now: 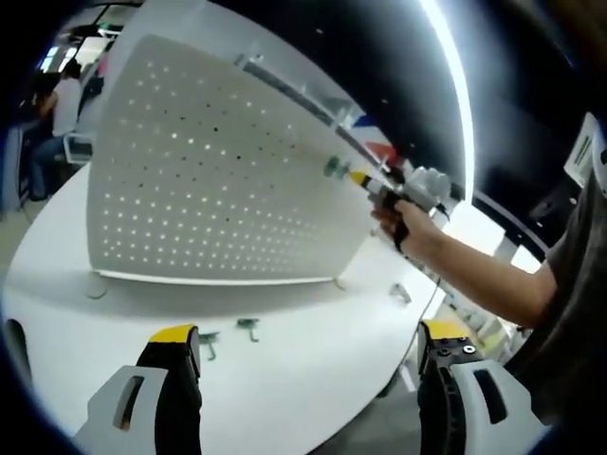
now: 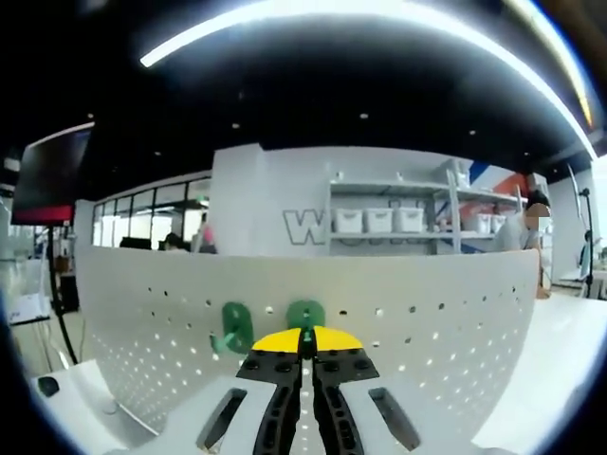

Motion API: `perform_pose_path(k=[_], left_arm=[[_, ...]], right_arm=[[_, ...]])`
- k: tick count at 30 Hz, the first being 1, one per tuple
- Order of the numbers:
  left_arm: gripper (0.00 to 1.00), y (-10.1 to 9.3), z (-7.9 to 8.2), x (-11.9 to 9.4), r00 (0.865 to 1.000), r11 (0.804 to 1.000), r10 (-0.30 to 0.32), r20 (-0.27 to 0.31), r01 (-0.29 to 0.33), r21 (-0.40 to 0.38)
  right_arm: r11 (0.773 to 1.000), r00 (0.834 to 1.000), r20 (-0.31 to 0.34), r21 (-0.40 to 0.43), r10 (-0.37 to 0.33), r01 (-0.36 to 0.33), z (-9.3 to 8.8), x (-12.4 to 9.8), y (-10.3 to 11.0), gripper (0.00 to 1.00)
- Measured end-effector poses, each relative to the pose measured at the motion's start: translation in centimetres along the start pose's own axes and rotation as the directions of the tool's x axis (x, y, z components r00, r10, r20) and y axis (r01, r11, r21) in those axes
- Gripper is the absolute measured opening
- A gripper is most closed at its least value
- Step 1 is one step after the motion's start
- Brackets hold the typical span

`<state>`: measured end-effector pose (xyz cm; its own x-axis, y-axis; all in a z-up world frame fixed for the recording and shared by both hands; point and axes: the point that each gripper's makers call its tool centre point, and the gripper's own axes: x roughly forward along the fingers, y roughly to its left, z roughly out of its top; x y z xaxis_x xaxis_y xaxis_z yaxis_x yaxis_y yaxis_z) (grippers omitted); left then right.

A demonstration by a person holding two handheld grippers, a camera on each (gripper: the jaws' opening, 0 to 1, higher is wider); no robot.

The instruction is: Insert the hook assembly into the mounting plate slot until the hook locks in place.

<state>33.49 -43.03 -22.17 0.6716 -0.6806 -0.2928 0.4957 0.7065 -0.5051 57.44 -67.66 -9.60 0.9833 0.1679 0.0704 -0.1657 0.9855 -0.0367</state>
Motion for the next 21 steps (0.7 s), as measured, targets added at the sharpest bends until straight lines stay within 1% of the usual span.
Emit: perform_pose_path(k=[4, 10, 12, 13, 15, 19, 21], left_arm=[[0.96, 0.1, 0.1, 0.0, 1.000, 1.000, 0.001, 0.001, -0.001, 0.001], [0.96, 0.1, 0.0, 0.0, 1.000, 1.000, -0.001, 0.000, 0.001, -0.001], [0.96, 0.1, 0.0, 0.0, 1.000, 1.000, -0.003, -0.002, 0.003, 0.000], [0.96, 0.1, -0.1, 0.1, 1.000, 1.000, -0.004, -0.003, 0.004, 0.000], [0.96, 0.0, -0.1, 0.1, 1.000, 1.000, -0.007, -0.005, 0.007, 0.001], [0.97, 0.0, 0.1, -0.2, 1.000, 1.000, -0.005, 0.000, 0.005, 0.005], [0.97, 0.0, 0.2, -0.3, 1.000, 1.000, -0.001, 0.001, 0.001, 0.007]], right_arm=[[1.000, 1.000, -0.010, 0.003, 0.002, -0.002, -0.3, 0.1, 0.1, 0.00], [1.000, 1.000, -0.011, -0.027, -0.005, 0.005, -0.3, 0.1, 0.2, 0.00], [1.000, 1.000, -0.019, -0.022, -0.002, 0.002, -0.3, 0.1, 0.2, 0.00], [1.000, 0.999, -0.041, 0.008, 0.001, -0.001, -0.5, 0.1, 0.2, 0.01], [0.999, 0.999, -0.054, 0.035, 0.003, -0.001, -0.5, 0.2, 0.1, 0.01], [1.000, 0.996, -0.084, 0.013, -0.004, 0.006, -0.8, 0.5, 0.2, 0.01], [1.000, 0.993, -0.115, 0.022, -0.018, 0.021, -1.3, 0.5, 0.0, 0.03]])
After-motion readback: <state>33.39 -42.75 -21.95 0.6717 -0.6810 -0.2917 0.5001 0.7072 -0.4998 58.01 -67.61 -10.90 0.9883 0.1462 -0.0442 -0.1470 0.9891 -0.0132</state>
